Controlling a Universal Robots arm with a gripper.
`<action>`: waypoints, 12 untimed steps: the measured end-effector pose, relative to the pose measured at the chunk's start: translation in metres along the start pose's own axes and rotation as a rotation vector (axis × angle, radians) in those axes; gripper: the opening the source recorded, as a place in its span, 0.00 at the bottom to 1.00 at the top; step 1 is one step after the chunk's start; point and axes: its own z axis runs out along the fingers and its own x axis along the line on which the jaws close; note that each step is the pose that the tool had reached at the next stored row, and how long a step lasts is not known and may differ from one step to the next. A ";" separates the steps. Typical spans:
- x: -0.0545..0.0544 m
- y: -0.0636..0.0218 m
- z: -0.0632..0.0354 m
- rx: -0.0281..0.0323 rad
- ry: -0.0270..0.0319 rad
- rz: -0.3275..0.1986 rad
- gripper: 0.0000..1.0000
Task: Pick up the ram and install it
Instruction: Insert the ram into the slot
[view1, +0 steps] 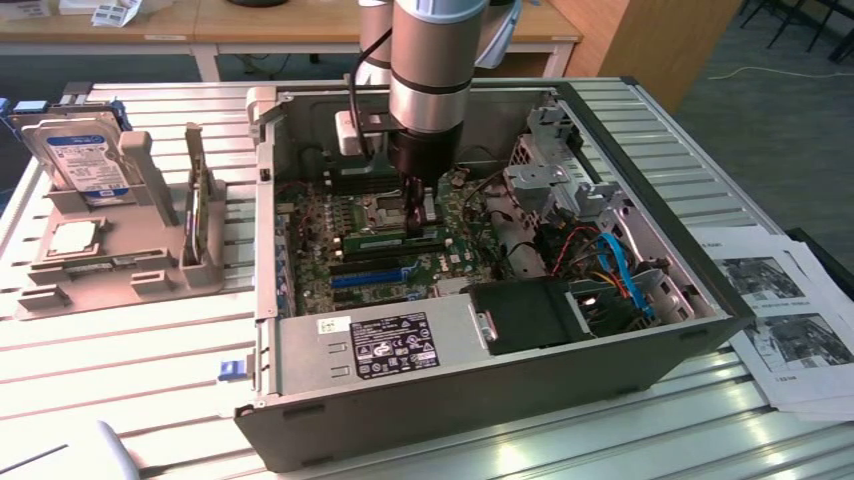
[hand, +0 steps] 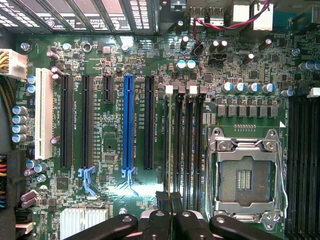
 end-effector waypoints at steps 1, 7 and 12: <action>0.000 0.0000 0.0000 0.0000 0.0000 0.001 0.11; 0.000 0.0000 0.0000 0.0000 0.0001 0.003 0.11; 0.000 0.0000 0.0000 0.0000 0.0001 0.006 0.11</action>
